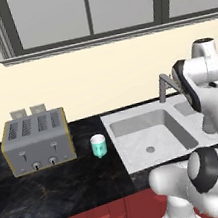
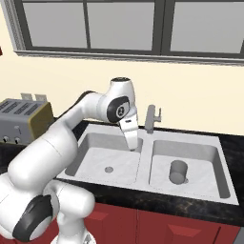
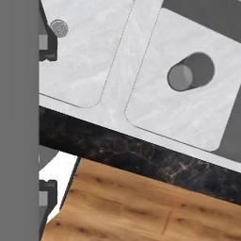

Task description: Move any existing items from the left basin to the right basin for drying. Then move the mug from the counter to the left basin of the sink for washing.

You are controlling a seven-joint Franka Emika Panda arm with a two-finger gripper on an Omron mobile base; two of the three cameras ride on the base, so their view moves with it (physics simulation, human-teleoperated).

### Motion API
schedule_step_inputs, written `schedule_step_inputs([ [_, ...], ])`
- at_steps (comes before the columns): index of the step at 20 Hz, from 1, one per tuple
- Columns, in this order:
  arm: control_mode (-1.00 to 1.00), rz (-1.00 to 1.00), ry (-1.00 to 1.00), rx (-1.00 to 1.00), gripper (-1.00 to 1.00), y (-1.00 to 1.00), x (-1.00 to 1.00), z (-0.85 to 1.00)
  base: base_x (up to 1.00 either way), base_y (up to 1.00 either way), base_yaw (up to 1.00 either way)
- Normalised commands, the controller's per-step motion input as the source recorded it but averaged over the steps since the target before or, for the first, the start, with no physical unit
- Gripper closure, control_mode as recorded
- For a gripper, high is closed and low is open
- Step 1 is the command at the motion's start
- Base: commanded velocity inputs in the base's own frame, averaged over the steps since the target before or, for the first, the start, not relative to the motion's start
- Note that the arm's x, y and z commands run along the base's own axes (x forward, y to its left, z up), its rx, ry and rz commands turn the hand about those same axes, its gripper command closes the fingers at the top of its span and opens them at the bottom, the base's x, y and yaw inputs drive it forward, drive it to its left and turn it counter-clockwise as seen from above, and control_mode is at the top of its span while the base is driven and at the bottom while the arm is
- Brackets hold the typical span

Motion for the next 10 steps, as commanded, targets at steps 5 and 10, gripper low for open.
schedule_step_inputs([
  [5,-1.0,0.05,0.0,0.0,-1.0,0.47,-0.13,0.0,0.0,0.0,0.0],
  [10,-1.0,0.04,0.0,-0.01,-1.0,0.44,-0.15,0.0,0.0,0.0,0.0],
])
